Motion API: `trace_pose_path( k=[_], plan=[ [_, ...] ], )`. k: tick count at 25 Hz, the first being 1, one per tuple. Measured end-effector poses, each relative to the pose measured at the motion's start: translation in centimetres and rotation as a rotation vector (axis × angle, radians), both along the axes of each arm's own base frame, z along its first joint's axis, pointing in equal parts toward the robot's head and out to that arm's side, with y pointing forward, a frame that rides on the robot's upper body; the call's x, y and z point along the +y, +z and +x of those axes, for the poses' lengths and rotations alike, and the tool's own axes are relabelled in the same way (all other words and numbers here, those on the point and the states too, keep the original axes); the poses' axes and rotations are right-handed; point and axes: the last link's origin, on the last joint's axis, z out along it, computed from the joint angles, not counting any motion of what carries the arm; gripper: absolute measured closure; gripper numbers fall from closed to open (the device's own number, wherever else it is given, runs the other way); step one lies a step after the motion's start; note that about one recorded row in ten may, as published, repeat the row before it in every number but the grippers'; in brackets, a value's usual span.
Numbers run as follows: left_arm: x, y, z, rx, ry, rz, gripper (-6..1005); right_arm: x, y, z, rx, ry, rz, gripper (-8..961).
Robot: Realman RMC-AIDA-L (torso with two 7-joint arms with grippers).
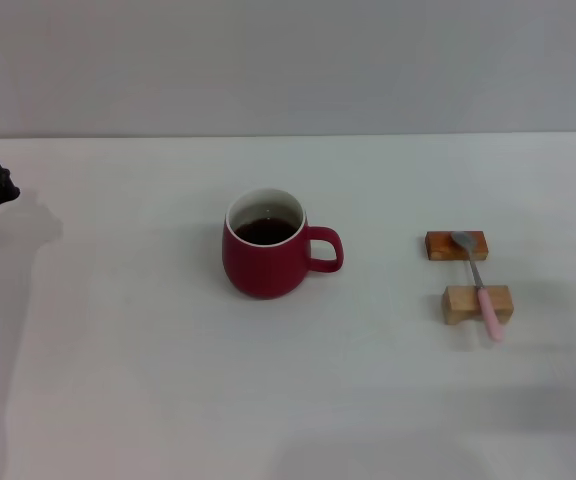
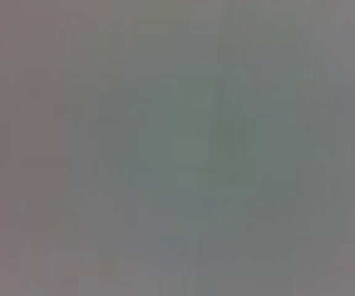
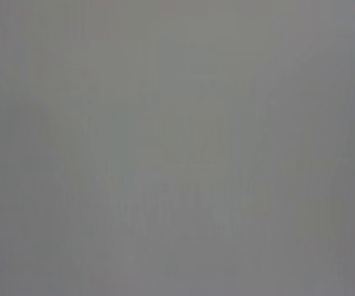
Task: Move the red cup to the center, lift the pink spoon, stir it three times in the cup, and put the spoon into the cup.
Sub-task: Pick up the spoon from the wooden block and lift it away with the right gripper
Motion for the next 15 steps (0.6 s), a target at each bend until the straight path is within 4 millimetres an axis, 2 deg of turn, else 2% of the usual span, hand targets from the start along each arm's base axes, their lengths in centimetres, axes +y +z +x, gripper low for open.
trace_pose_path(
  k=[7,15],
  plan=[
    [0.5,0.9,0.4,-0.001,-0.02,0.041,949,-0.4,-0.9,-0.6,0.014,0.02,-0.029,136],
    [0.7,1.2,0.4,0.009,-0.025,0.043,946,-1.8,-1.7,-0.9,0.063,0.014,-0.031,136]
  ],
)
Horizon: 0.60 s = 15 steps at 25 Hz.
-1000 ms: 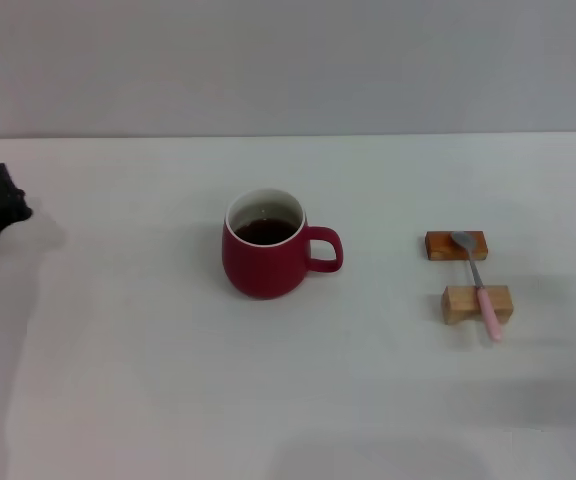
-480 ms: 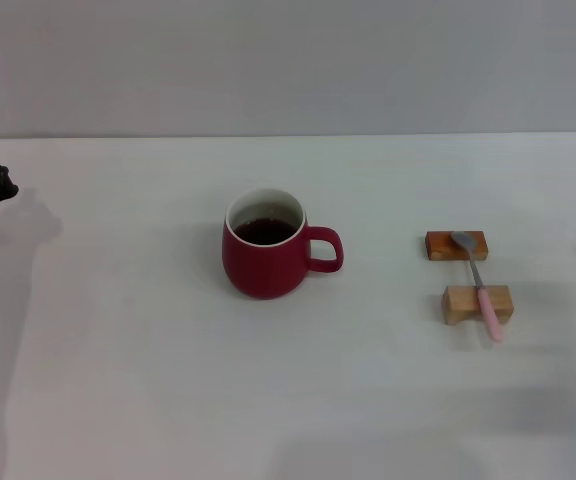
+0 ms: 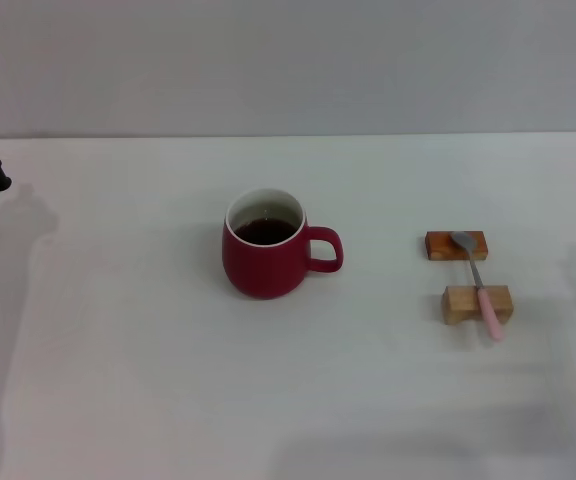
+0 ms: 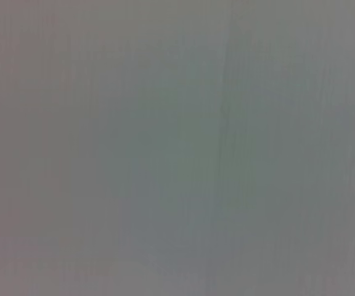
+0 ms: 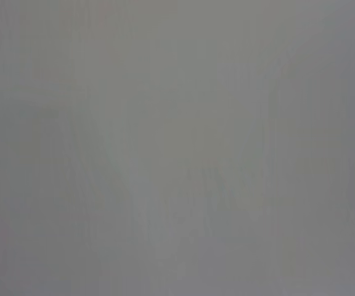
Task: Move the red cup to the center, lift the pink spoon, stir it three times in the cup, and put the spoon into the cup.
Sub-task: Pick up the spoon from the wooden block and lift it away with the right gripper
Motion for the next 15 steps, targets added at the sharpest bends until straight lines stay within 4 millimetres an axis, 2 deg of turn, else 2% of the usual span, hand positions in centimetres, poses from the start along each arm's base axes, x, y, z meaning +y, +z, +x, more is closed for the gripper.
trace_pose_path(
  k=[15],
  plan=[
    [0.2,0.0,0.1,0.018,-0.004,-0.009,941,-1.9,-3.4,-1.7,0.046,-0.025,-0.096,138]
  ],
)
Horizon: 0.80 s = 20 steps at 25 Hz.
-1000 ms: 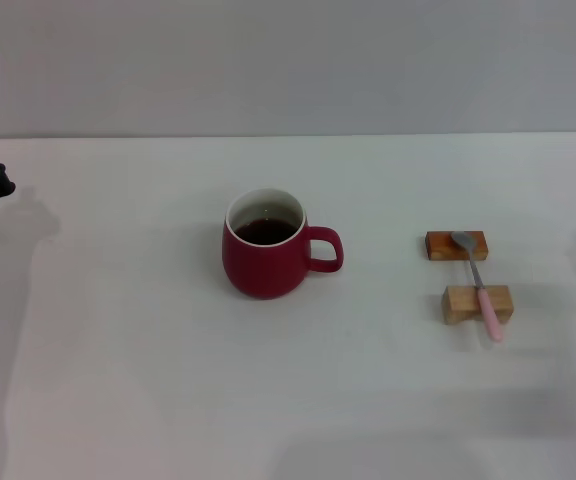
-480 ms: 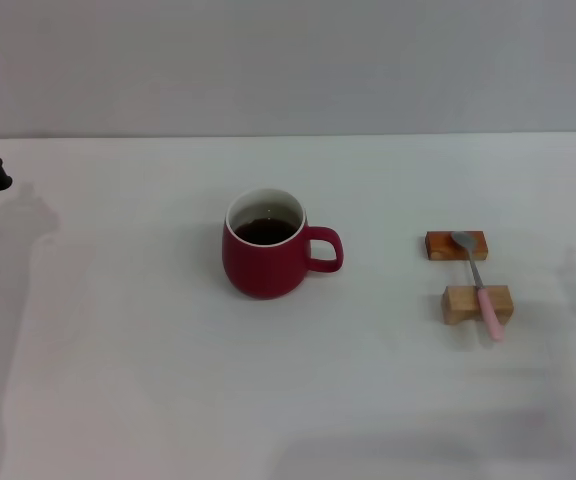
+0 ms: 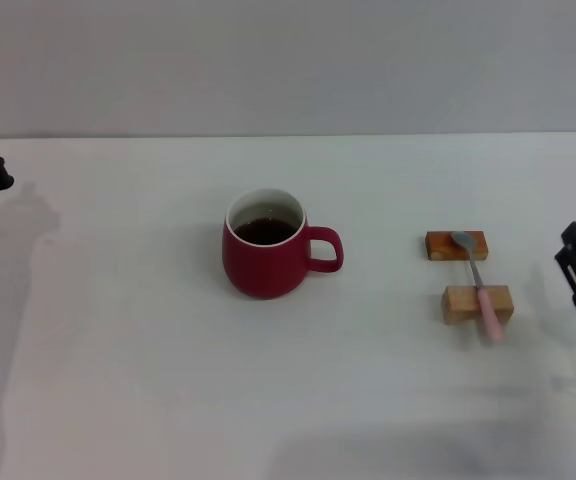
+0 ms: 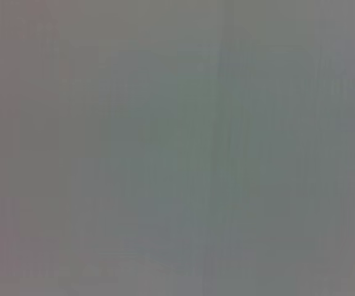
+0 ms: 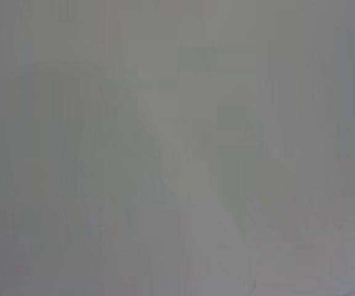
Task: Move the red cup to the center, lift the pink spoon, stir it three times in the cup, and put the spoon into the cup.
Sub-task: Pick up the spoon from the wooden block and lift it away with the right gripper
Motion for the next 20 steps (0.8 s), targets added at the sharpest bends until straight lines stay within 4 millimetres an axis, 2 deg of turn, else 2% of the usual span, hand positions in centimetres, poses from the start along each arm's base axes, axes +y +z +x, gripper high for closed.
trace_pose_path(
  k=[6,11,20],
  plan=[
    [0.0,-0.1,0.0,0.024,0.002,-0.01,939,-1.6,-1.9,-1.8,-0.014,-0.023,-0.023,137],
    [0.0,-0.1,-0.1,0.029,0.002,-0.013,937,-2.5,-2.5,-2.6,-0.021,-0.023,-0.037,138],
    [0.0,0.4,-0.3,0.041,0.0,-0.008,934,-5.3,-3.6,-3.6,-0.053,-0.073,-0.051,138]
  ],
)
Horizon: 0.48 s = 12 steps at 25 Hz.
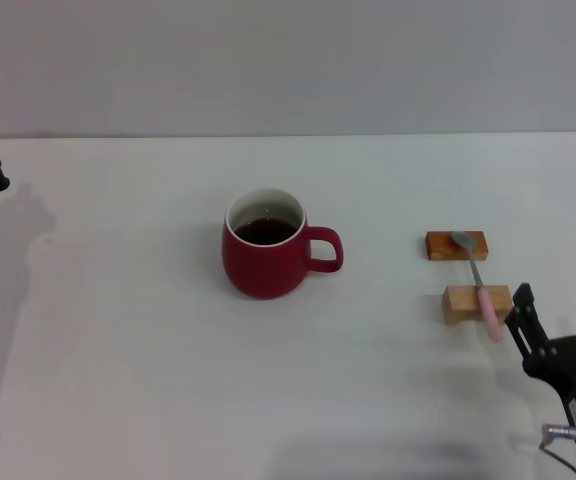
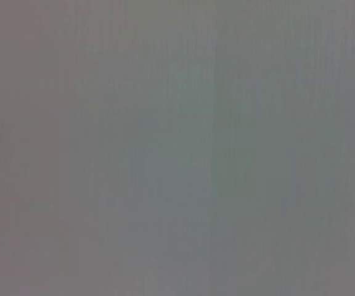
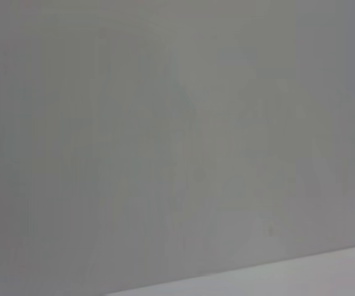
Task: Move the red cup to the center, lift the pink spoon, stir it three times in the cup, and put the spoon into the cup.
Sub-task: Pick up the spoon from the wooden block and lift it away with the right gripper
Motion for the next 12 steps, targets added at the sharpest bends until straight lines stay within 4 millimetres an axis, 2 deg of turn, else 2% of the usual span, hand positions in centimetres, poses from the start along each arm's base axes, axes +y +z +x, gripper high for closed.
trace_pose_path(
  k=[4,12],
  plan=[
    [-0.1,0.0,-0.1,0.01,-0.002,-0.006,933,-1.0,-0.6,-0.3,0.014,-0.003,-0.005,138],
    [-0.5,0.3,-0.5,0.024,-0.005,-0.007,930,-1.7,-1.3,-0.4,0.031,-0.006,-0.04,139]
  ],
)
